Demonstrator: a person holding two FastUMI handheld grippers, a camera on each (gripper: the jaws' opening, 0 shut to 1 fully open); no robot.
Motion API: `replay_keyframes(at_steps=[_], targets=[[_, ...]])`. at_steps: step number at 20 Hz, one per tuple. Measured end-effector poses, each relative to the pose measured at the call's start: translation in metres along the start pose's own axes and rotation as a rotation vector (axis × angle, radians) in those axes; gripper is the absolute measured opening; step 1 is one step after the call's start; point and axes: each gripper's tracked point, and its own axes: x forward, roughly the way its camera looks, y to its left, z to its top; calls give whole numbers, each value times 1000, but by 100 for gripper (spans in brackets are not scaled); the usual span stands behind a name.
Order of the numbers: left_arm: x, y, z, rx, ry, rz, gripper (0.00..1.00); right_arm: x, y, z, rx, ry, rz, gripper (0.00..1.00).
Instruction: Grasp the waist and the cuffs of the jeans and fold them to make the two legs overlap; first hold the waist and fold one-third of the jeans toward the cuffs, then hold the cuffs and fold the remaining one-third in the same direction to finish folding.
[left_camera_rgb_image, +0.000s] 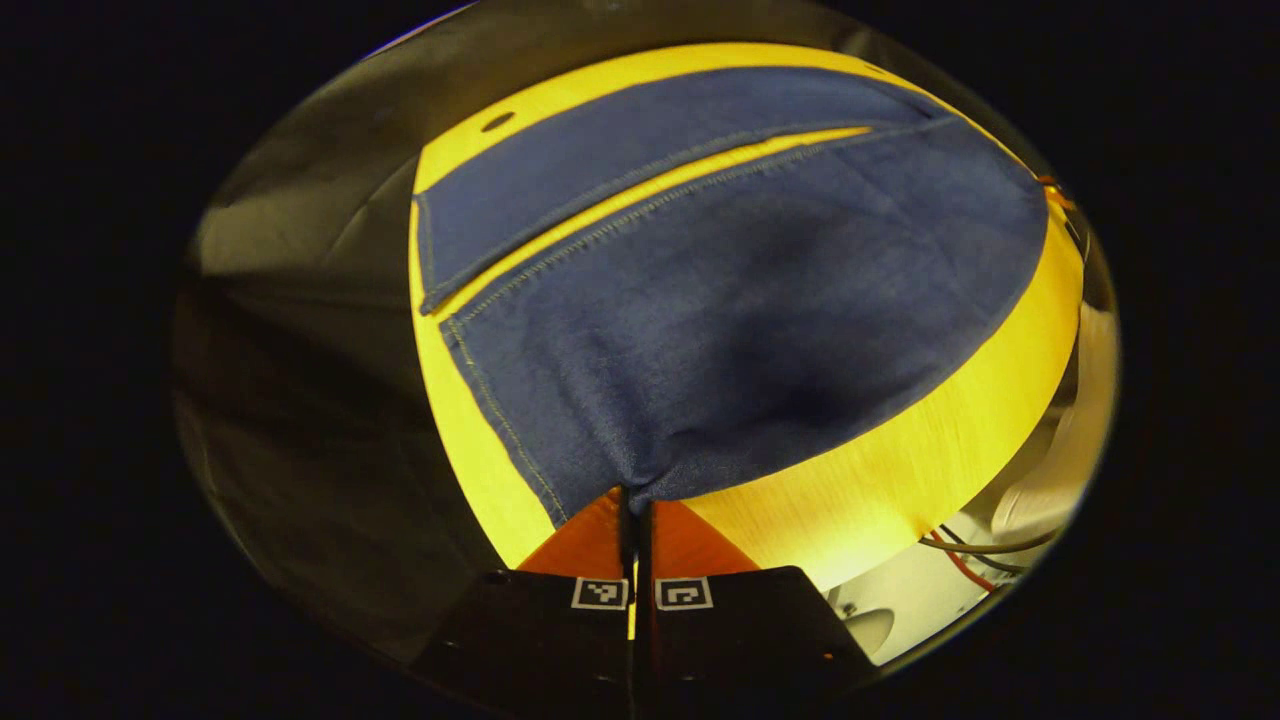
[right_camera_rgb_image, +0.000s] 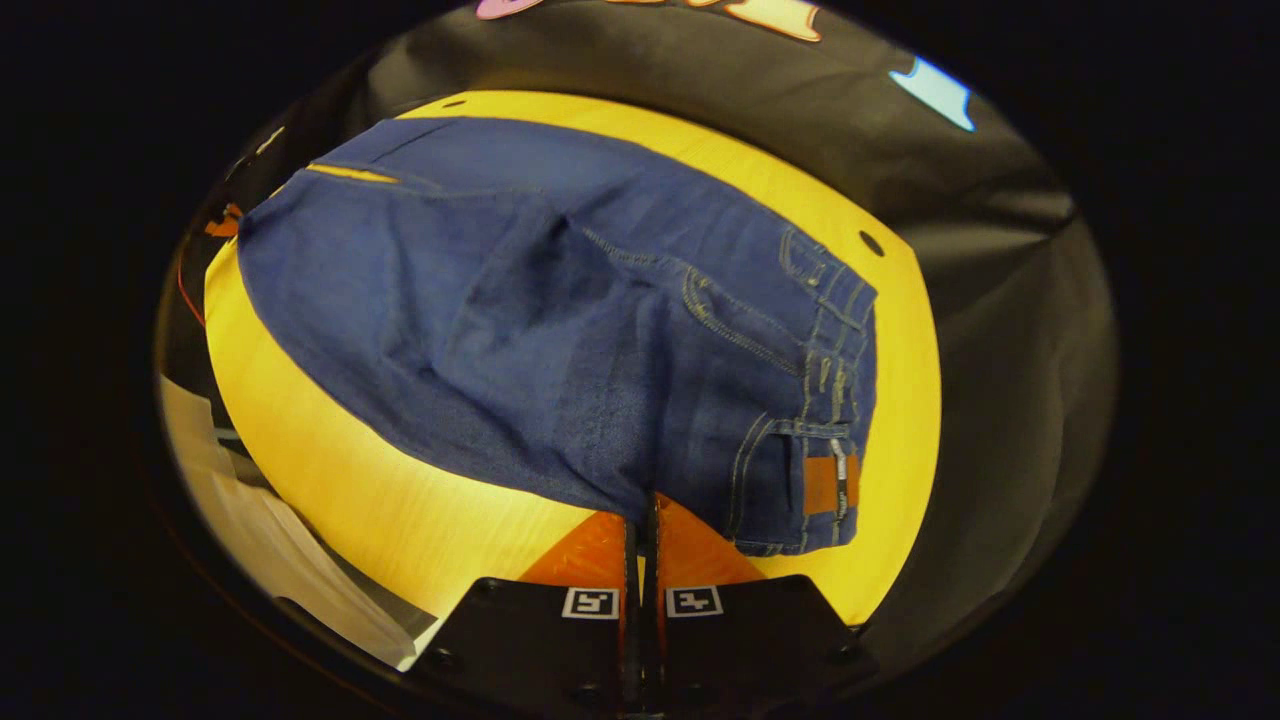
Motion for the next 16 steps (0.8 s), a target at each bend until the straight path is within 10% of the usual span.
replay_keyframes(at_steps=[8,16], targets=[[-15,14,44,-276,-211,60,0,-46,-29,92,134,-174,-87,3],[-32,37,90,-497,-371,204,0,-3,-83,215,241,-297,-53,2]])
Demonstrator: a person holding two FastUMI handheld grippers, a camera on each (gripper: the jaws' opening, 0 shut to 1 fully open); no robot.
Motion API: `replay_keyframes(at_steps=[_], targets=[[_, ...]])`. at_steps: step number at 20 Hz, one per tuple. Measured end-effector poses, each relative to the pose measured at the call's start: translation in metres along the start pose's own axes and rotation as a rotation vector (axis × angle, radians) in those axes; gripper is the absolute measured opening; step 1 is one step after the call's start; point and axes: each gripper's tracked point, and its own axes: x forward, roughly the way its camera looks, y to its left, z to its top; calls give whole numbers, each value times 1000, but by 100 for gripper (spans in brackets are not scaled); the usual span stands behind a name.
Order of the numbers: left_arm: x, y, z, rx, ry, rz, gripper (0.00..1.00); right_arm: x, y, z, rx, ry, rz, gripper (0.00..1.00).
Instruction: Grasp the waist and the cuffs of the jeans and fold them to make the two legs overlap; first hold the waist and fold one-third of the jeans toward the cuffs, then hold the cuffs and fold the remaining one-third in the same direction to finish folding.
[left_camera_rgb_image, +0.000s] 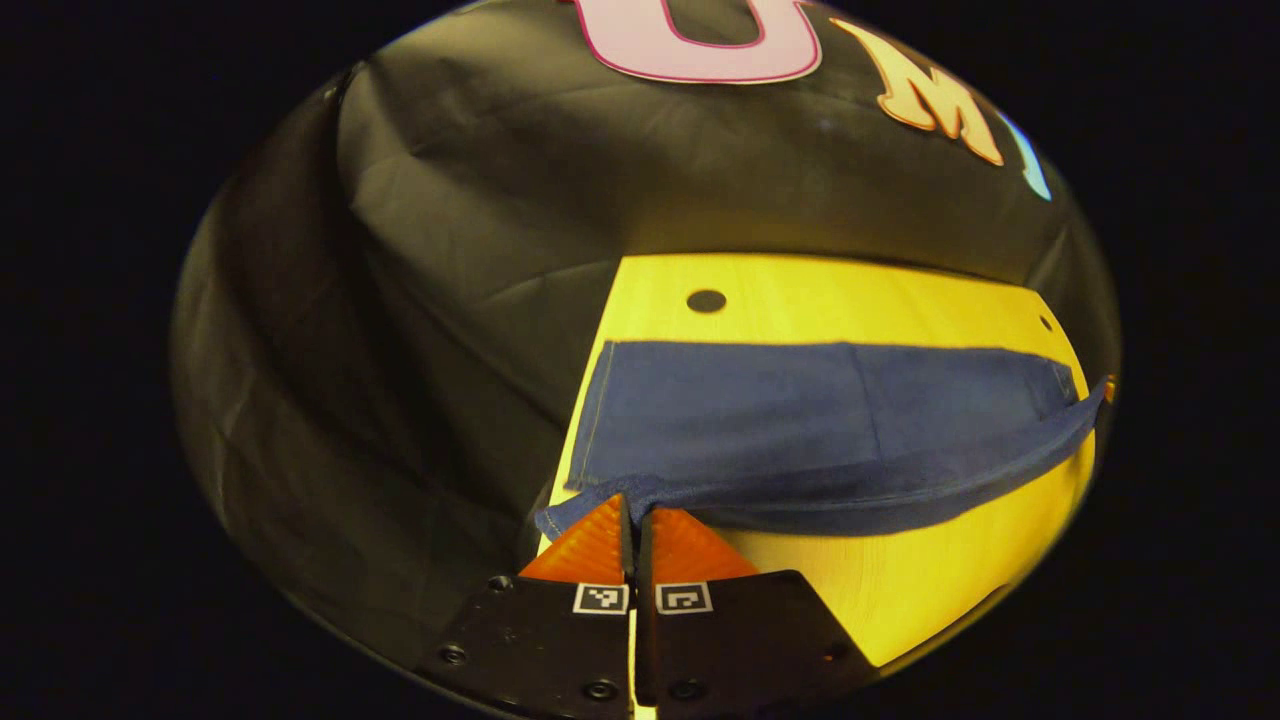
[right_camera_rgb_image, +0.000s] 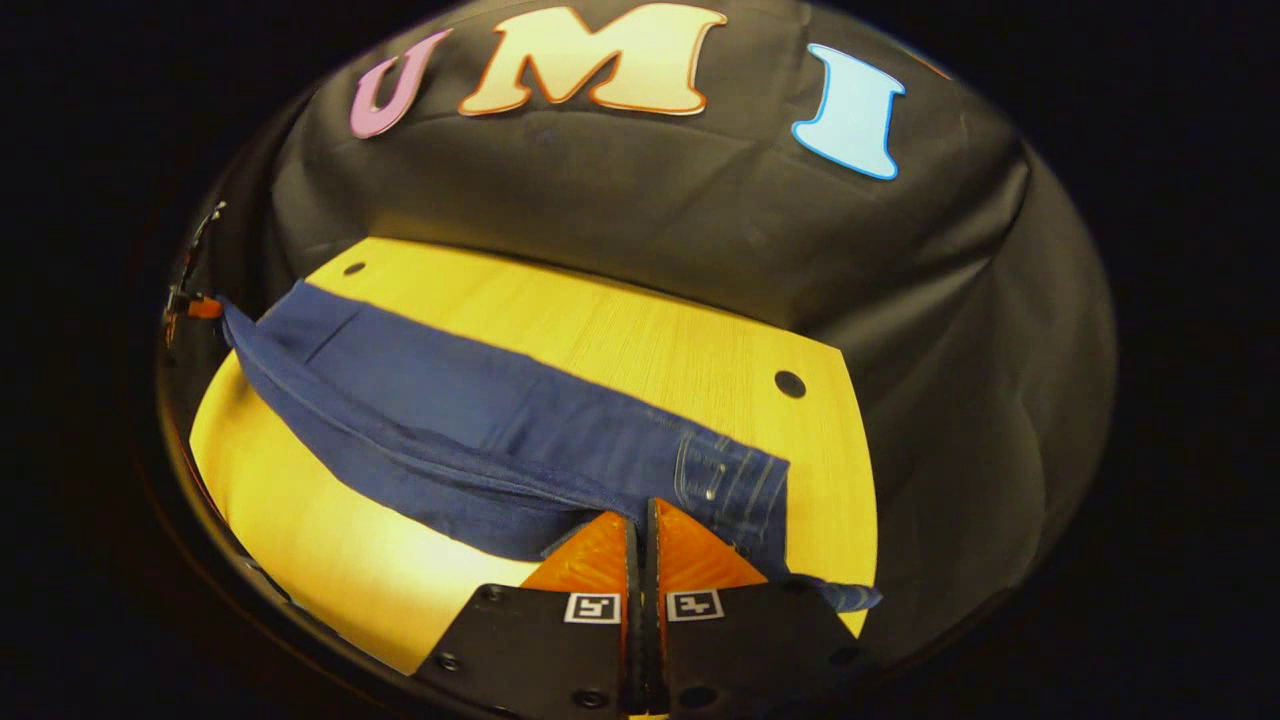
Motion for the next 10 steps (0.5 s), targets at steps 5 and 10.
replay_keyframes(at_steps=[5,10], targets=[[7,-8,20,-62,-47,79,0,89,-2,23,45,-1,8,0],[8,-6,15,-132,-48,78,0,160,1,3,92,70,36,2]])
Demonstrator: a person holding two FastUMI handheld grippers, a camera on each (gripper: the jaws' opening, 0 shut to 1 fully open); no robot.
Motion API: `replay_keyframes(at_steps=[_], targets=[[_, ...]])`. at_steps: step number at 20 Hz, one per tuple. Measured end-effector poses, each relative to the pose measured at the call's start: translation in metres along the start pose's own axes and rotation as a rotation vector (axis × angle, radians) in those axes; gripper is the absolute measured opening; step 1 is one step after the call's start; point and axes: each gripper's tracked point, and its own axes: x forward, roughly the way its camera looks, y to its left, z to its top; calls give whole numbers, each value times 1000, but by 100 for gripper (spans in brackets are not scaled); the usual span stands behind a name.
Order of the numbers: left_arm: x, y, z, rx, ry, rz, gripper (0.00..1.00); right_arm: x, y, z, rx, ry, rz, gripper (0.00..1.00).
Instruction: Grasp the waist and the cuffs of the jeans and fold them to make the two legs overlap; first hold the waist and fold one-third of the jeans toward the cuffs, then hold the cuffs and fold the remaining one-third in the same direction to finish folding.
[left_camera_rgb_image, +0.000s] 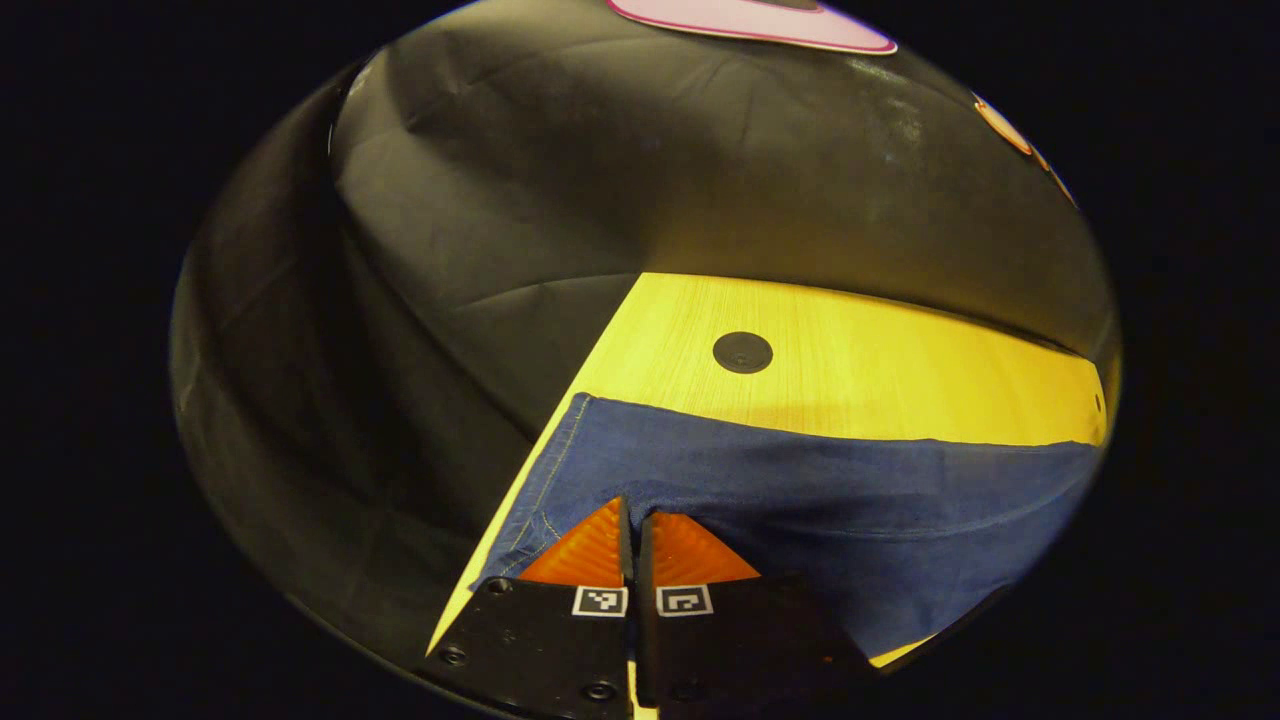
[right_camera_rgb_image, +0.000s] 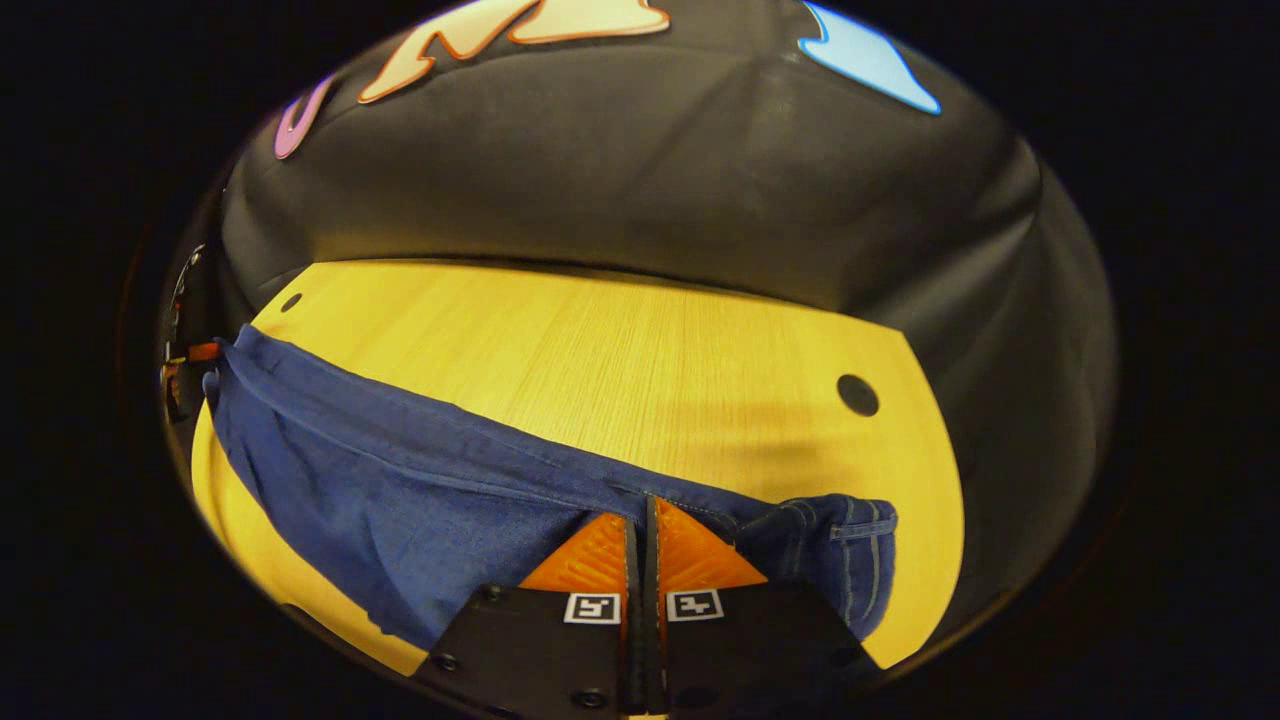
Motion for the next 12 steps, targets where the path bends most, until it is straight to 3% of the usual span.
replay_keyframes(at_steps=[5,6,7,8,12], targets=[[-5,3,18,-26,-8,25,0,4,-2,0,27,4,20,5],[-8,4,22,-30,-9,26,0,4,-3,1,59,8,33,9],[-9,3,22,-39,-18,29,6,5,-8,1,94,11,32,20],[-11,6,29,-50,-35,45,17,2,-15,4,124,8,23,36],[-44,41,53,-129,-164,155,83,-26,-63,21,208,-93,-63,100]])
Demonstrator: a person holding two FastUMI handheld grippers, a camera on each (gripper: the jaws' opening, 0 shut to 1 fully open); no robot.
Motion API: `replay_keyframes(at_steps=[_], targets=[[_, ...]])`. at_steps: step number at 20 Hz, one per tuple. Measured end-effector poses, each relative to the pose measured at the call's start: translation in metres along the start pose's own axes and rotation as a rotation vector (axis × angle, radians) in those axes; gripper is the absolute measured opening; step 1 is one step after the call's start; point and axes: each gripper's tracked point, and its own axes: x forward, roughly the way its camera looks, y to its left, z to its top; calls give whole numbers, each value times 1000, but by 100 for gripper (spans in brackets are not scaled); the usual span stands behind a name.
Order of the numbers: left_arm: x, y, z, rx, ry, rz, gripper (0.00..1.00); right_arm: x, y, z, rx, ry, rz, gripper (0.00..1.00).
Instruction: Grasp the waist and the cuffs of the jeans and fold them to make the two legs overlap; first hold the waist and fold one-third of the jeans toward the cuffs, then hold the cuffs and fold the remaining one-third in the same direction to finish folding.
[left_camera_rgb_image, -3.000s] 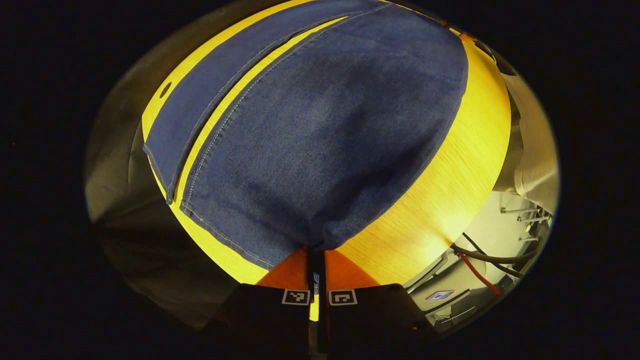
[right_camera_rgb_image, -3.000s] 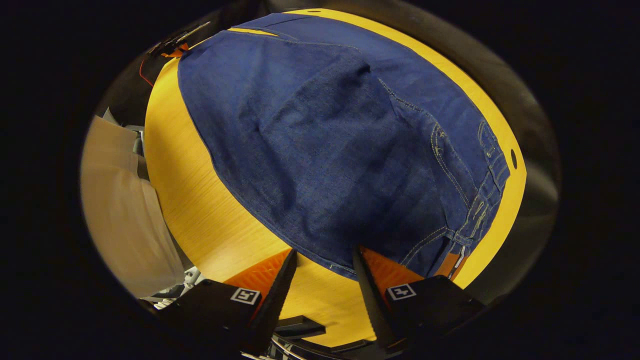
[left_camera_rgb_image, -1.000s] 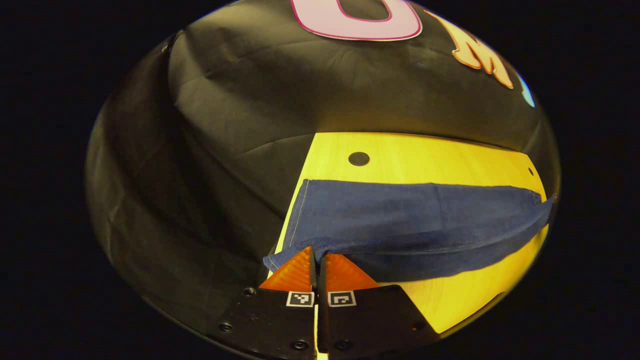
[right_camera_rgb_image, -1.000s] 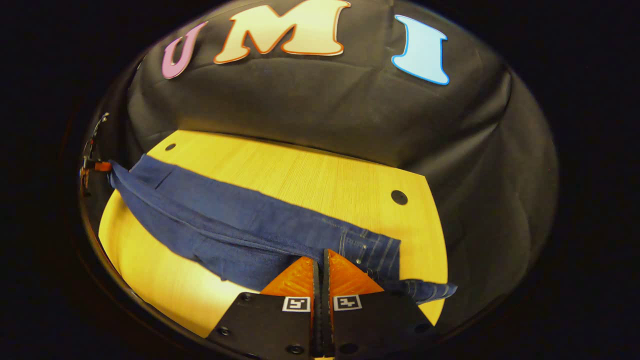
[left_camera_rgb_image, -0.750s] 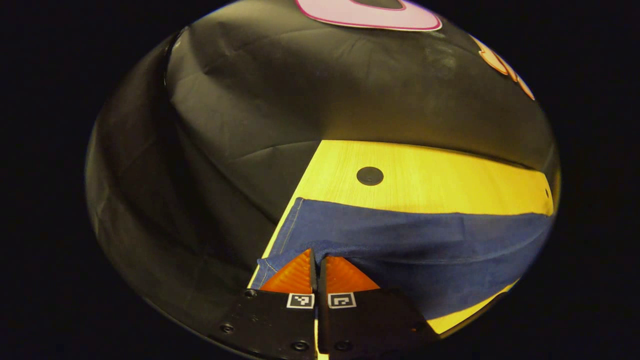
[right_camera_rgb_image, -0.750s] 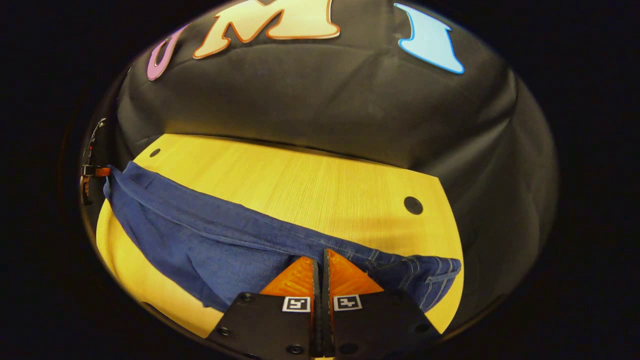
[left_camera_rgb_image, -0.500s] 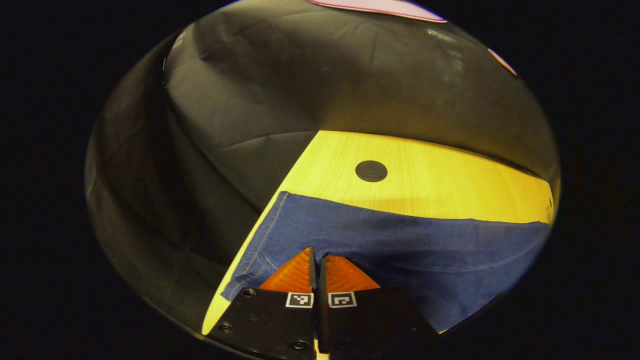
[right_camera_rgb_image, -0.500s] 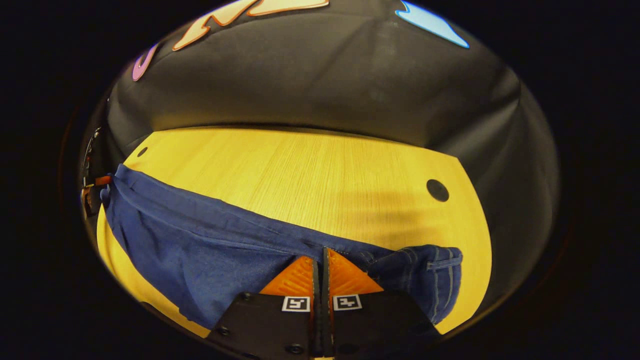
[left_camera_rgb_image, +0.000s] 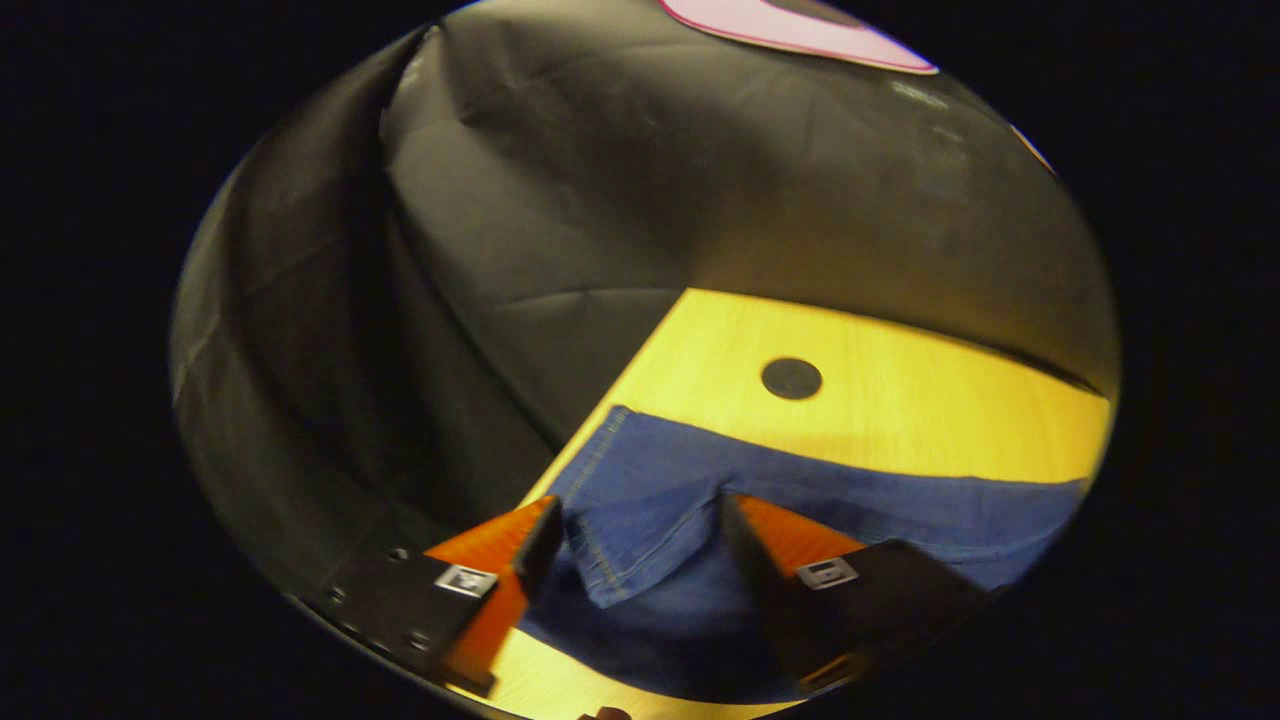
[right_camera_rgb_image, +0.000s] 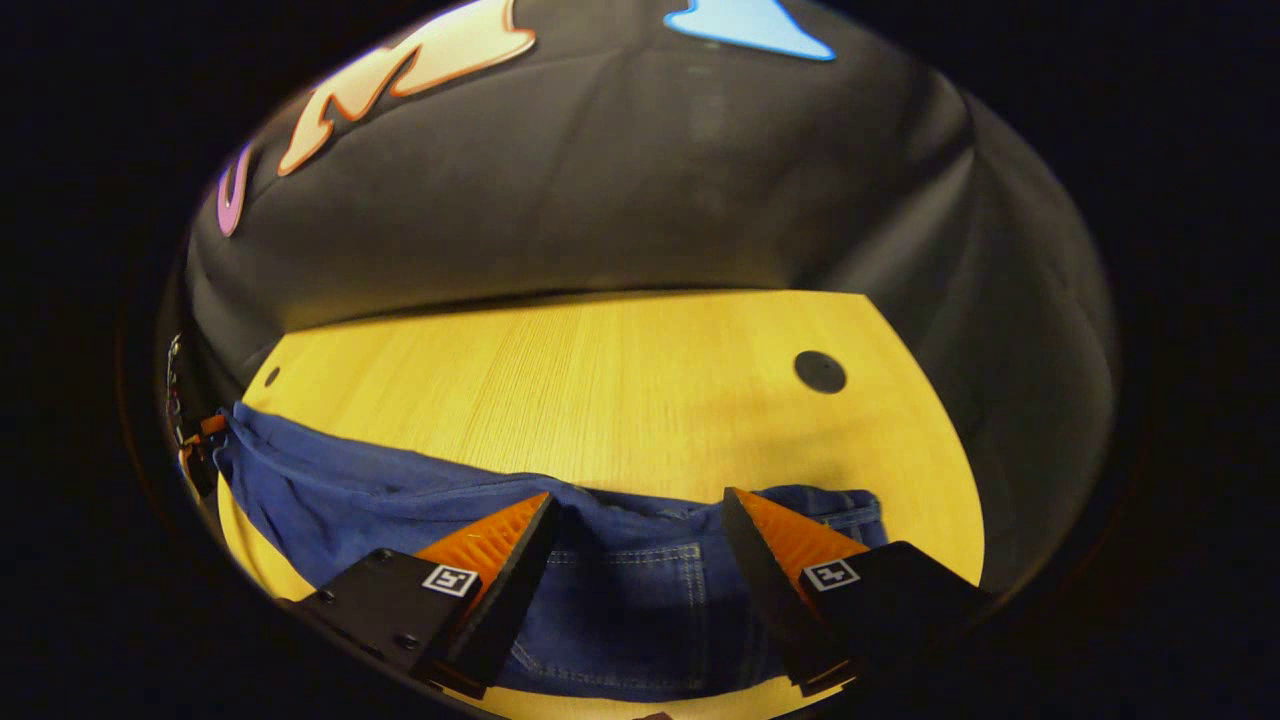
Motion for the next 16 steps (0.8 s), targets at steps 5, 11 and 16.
replay_keyframes(at_steps=[5,11,16], targets=[[-24,15,18,-139,-82,-65,95,-58,-53,3,101,-90,-108,100],[-12,4,1,-62,-30,-146,95,-81,-100,-64,182,11,-160,99],[-20,1,3,-57,-6,-216,95,-59,-116,-103,266,80,-156,100]])
